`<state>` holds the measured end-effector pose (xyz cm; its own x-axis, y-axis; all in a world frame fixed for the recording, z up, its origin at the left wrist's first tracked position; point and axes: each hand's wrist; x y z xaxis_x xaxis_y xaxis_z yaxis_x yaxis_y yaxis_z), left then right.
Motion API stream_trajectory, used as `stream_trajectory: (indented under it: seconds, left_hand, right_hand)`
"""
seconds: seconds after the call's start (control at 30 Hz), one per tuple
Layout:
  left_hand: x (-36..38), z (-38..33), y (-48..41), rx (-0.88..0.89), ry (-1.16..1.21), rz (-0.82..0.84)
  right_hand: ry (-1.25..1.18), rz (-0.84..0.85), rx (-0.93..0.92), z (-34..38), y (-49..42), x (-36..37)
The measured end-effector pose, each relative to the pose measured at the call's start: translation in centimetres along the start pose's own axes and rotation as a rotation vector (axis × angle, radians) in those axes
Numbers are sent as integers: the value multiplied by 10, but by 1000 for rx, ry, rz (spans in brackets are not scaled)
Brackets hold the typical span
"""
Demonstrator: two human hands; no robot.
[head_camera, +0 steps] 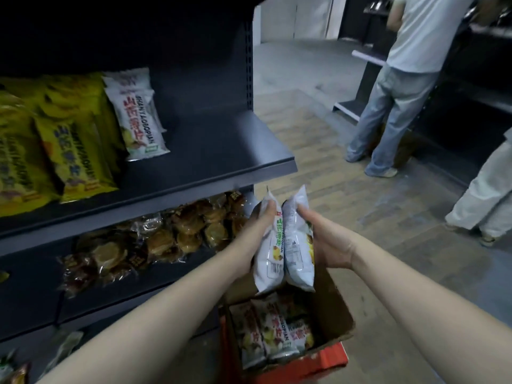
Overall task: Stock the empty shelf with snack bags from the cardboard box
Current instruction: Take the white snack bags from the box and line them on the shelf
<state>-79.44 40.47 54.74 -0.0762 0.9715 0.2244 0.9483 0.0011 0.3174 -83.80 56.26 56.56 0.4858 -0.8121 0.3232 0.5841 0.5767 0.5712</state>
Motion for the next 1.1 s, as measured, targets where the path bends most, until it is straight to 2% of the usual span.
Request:
stream_trajectory:
  seconds: [0.07,0.17,0.33,0.4,0.47,0.6,0.87,1.1]
  left_hand:
    - [-1,-20,5,92,30,-3]
    - [-7,-48,15,195,42,-72]
    - [-10,-92,37,453,-60,-287]
    - [-15,-103,47,527,-101,-329]
    - [-25,-112,54,540,-137,-350]
    - [-44,-131,63,547,-103,-414]
    - [-75,-157,72,605,-75,-576]
    - [-139,-188,73,538,-130,-550]
  right_hand:
    - [74,34,-50,19,8,16]
    - [215,-16,-172,41,10,46]
    - [330,-206,-674,63,-4,102]
    - [349,-203,-809,69,-3,117]
    - [372,-142,-829,75,-1,128]
    - [373,-50,-743,81,-7,144]
    - [394,-168,-890,93,-27,204]
    - [401,-127,-790,116,-65,235]
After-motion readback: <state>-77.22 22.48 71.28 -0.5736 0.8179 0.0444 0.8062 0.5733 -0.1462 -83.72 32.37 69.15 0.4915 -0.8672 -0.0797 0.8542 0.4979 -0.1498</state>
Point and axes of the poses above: each hand's wrist, its own y-axis away from the middle knuckle, its own x-axis out of the palm, z = x × y, and after that the axes turned 2 degrees about -z, right-handed
